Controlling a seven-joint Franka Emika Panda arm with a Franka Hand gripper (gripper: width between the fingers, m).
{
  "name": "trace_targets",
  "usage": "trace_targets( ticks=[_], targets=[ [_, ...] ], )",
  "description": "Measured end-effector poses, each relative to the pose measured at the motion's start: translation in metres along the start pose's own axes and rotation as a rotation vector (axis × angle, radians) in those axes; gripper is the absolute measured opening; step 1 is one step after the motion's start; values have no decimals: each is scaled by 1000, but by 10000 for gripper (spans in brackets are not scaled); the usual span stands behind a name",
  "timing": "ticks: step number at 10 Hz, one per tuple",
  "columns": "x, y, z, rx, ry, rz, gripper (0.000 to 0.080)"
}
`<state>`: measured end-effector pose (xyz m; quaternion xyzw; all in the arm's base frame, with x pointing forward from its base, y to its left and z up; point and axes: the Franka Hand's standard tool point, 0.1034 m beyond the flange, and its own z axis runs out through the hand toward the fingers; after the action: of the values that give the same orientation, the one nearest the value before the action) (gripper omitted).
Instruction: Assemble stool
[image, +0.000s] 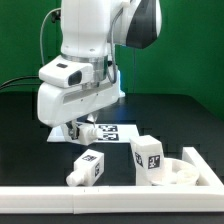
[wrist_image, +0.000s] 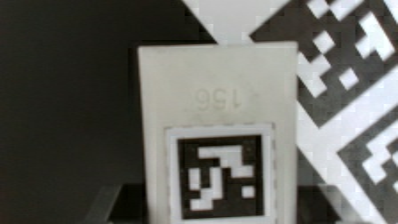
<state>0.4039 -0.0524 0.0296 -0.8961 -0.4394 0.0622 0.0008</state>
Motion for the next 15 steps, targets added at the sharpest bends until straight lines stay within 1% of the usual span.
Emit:
trace_targets(
  ticks=[2, 3, 4, 5, 6, 9, 10, 11, 12, 13, 14, 15],
  targets=[
    [-3, 4, -1, -11, -17, -140, 333],
    [0, 8, -6, -38, -16, -304, 333],
    [5, 5, -7, -49, -25, -458, 333],
    [9, 2, -7, -49, -38, -603, 333],
    [9, 1, -6, -49, -49, -692, 333],
    [2, 5, -6, -48, -82, -866, 334],
    [-2, 7, -6, -42, -97, -987, 334],
    [-9, 12, -7, -25, -107, -1176, 334],
    [-12, 13, -6, -10, -109, -1330, 334],
    [-11, 11, -7, 24, -117, -1453, 334],
    [-14, 14, -7, 25, -129, -1504, 334],
    [-17, 15, -6, 31, -143, -1568, 334]
  ],
)
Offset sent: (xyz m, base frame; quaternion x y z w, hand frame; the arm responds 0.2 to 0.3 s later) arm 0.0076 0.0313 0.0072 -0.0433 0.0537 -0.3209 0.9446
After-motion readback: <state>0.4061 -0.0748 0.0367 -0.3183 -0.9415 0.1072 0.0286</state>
